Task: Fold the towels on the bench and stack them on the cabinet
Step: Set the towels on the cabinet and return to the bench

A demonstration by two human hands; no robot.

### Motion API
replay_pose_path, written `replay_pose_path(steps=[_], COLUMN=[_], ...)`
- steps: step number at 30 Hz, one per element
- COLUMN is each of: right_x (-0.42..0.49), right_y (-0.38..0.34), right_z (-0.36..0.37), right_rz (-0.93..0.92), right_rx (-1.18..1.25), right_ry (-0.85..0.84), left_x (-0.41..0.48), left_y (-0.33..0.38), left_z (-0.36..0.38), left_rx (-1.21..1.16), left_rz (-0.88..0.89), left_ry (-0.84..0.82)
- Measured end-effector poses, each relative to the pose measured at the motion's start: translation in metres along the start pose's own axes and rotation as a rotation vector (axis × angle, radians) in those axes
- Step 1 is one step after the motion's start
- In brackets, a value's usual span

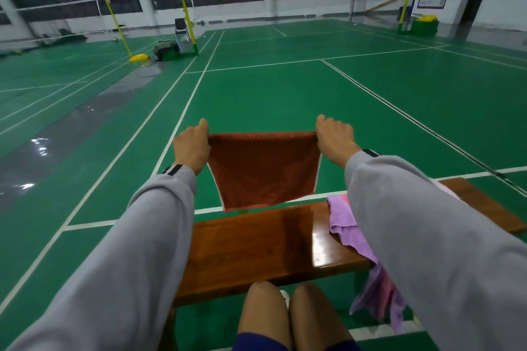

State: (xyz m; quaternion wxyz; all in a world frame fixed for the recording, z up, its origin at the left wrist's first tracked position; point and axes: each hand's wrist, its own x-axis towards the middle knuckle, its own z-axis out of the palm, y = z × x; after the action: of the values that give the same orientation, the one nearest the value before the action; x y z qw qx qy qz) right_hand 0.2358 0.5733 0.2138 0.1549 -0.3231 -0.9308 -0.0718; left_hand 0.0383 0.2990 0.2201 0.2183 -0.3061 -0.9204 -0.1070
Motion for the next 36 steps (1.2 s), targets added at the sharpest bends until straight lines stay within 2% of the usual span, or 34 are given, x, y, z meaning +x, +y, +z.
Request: replay_pose_path(steps=[4, 7, 9, 12, 15, 18, 23, 25, 36], right_x=[-0.036, -0.073, -0.098, -0.135, -0.161, -0.175, -0.17, -0.161, -0.117], right_y=[0.004, 0.012, 0.019, 0.03, 0.041, 0.043, 0.039, 0.037, 0.028], right_z=[-0.005, 0.002, 0.009, 0.022, 0.033, 0.033, 0.048, 0.054, 0.112], right_rz=[-0.085, -0.138, -0.173, -0.177, -0.18, -0.184, -0.124, -0.116, -0.099], right_rx=[-0.081, -0.07, -0.005, 0.045, 0.069, 0.093, 0.105, 0.102, -0.048], right_ry=[-0.123, -0.217, -0.357, -0.671, -0.857, -0.875, -0.724, -0.672, -0.508], left_x=[-0.033, -0.064, -0.091, -0.137, -0.17, -0.184, -0.178, -0.17, -0.144], left_y=[-0.013, -0.024, -0.026, -0.024, -0.022, -0.018, -0.013, -0.014, -0.015], left_z=[-0.003, 0.005, 0.009, 0.019, 0.034, 0.045, 0.053, 0.055, 0.111], left_rx=[-0.088, -0.221, -0.281, -0.301, -0.231, -0.199, -0.144, -0.135, -0.011], left_rz=[0.003, 0.055, 0.08, 0.109, 0.11, 0.12, 0.123, 0.115, 0.026], left_ry=[-0.195, -0.408, -0.593, -0.894, -1.05, -1.019, -0.752, -0.697, -0.622])
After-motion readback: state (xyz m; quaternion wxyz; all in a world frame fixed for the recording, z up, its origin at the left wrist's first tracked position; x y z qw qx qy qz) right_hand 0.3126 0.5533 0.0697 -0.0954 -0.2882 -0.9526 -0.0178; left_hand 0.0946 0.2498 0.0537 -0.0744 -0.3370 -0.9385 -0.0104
